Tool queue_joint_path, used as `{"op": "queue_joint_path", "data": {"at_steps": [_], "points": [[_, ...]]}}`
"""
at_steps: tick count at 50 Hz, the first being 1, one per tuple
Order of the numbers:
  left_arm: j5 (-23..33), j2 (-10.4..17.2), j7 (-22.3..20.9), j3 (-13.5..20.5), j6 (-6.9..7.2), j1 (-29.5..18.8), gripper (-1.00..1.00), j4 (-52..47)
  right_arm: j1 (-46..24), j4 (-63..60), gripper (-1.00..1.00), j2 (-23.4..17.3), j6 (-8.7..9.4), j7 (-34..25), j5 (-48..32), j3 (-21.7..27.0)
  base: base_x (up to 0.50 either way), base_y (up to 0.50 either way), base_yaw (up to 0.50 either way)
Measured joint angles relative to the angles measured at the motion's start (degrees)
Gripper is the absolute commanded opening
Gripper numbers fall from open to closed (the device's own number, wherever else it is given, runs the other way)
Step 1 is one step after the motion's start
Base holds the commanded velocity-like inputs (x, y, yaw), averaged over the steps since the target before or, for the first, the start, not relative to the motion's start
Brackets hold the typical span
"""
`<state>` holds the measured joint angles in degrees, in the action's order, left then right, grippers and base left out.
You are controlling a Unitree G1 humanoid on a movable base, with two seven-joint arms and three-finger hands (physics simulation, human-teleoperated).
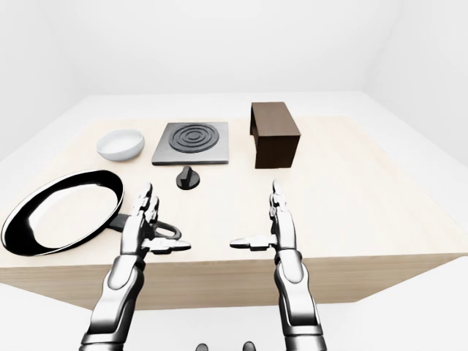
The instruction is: Turn on the stove.
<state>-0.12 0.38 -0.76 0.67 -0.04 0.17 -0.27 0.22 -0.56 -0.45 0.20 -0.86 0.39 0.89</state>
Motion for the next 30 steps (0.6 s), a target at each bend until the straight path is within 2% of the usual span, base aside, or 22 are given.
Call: {"op": "queue_joint_path", "data": {"at_steps": [13,17,21,30], "points": [[0.0,0.4,-1.0,0.7,0.30,0.5,1.00,-1.2,0.5,-1.1,1.00,-0.4,-0.23,-0.6,0.5,1.1,0.00,0.00,0.00],[0.0,0.5,-1.1,0.9,0.57,0.6,1.00,-1.6,1.3,-5.4,1.00,-0.7,1.61,0.1,0.6,2.2,0.00,0.00,0.00],[-0.1,0.5,-1.2,1.0,0.78,0.6,1.00,-1.9,2.6,-12.9,1.00,-1.0,4.80,0.8,0.7,4.4,0.00,0.00,0.00],[0.0,0.5,-1.3,1.0,1.14,0.7,1.00,-2.5,4.3,-29.3,1.00,-1.5,4.80,1.2,1.5,12.7,0.00,0.00,0.00]]}}
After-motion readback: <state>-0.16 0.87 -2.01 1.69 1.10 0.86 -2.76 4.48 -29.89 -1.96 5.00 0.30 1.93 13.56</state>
